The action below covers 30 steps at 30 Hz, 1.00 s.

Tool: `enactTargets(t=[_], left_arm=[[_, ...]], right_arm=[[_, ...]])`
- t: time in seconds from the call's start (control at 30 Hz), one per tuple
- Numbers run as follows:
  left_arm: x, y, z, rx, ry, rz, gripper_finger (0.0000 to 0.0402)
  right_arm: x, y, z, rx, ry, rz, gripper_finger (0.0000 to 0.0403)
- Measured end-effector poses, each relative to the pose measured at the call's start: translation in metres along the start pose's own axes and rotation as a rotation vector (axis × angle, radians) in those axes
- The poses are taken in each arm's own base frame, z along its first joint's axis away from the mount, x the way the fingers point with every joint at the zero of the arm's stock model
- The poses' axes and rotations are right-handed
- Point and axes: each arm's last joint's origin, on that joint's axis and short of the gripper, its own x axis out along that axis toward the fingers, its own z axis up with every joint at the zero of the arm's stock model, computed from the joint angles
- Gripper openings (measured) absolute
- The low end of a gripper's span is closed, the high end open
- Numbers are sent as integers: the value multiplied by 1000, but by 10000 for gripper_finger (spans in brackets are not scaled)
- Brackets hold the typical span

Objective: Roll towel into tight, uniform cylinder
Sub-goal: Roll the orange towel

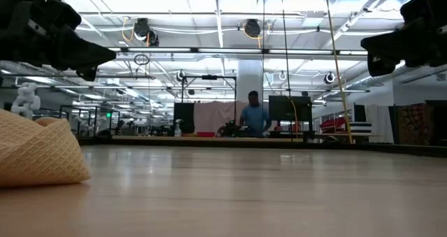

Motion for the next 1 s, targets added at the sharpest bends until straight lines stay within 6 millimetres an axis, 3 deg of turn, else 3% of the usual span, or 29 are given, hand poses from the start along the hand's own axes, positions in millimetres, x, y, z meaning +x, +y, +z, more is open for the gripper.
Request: enactTargets(t=[0.17,0.3,0.47,0.7,0.87,1.0], left_arm=[[0,0,0,87,-1,12,27],[0,0,0,103,-2,16,27],[0,1,0,103,-5,20,27],[0,1,0,102,-5,26,27],[0,1,1,102,-5,27,27],[0,2,3,102,-31,60,27]], right_arm=[[-1,-1,7,40,-21,-31,0],[-4,-2,28,54,-67,-46,0],[-7,-2,68,47,-74,-50,0],[-1,-4,144,66,-71,-79,0],[18,-5,189,120,-23,-85,0],[42,-5,203,135,22,-85,0]])
